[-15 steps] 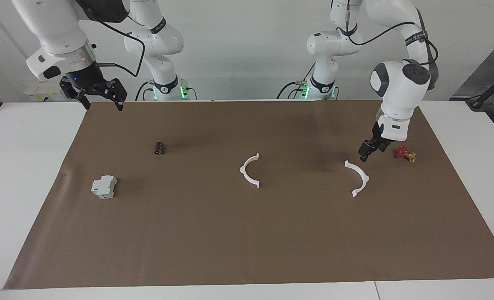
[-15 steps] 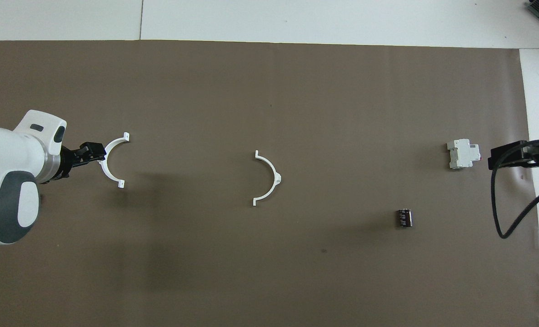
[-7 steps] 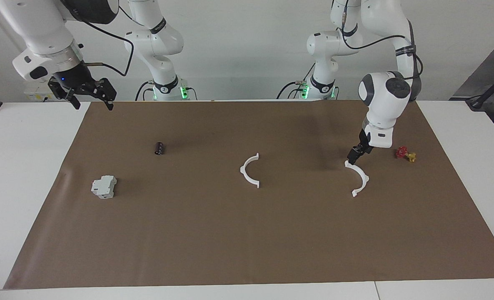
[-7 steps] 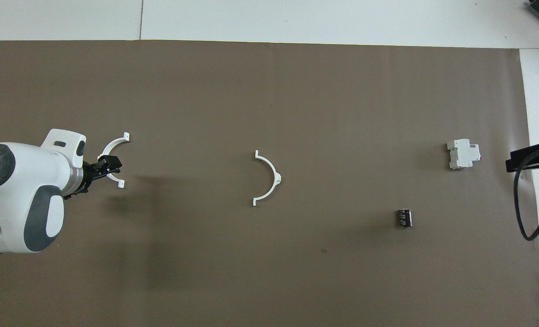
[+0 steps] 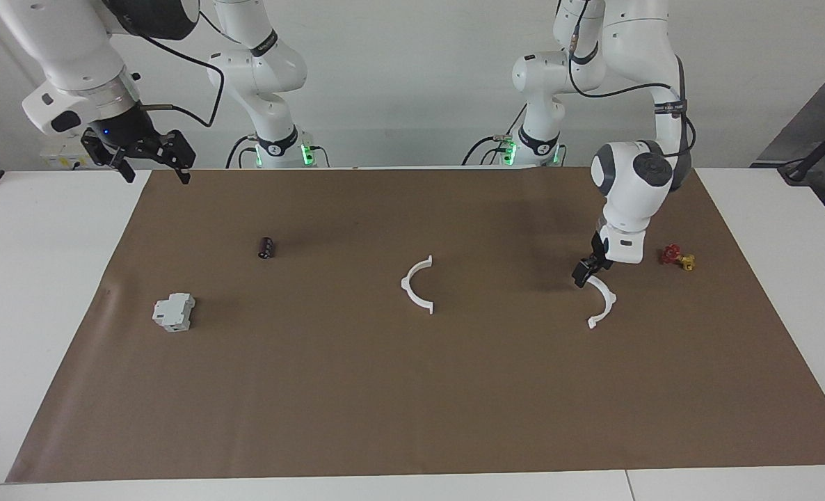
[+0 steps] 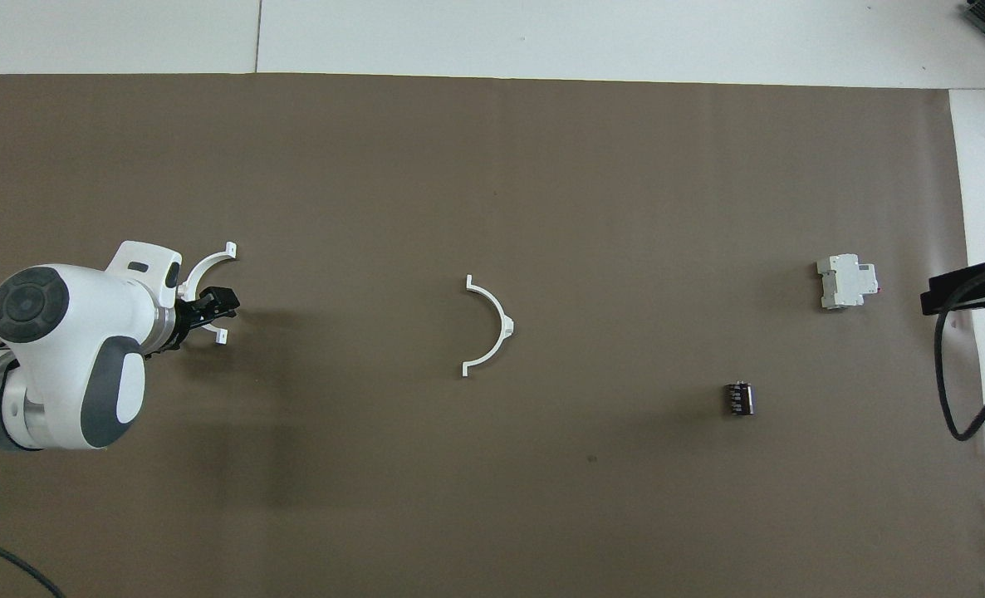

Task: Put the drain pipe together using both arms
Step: 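Grasp the other white clamp half with the left gripper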

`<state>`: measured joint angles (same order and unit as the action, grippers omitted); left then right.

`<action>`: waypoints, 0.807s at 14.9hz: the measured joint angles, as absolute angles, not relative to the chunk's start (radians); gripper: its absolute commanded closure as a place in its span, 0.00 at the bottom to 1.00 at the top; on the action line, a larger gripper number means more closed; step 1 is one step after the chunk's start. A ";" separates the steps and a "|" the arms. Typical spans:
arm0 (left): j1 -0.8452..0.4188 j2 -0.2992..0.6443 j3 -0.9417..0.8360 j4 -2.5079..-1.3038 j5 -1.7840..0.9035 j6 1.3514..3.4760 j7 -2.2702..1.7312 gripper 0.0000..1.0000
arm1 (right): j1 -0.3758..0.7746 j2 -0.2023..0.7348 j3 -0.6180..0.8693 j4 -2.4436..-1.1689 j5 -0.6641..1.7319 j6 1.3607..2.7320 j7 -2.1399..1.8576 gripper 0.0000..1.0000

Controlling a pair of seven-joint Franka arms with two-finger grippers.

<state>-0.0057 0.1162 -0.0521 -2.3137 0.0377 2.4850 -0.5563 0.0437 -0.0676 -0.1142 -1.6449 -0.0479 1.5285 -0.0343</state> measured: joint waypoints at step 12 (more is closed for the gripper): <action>0.014 0.119 -0.056 -2.309 0.038 2.487 -0.528 1.00 | 0.046 -0.068 -0.078 -1.645 -0.048 1.529 -0.034 0.00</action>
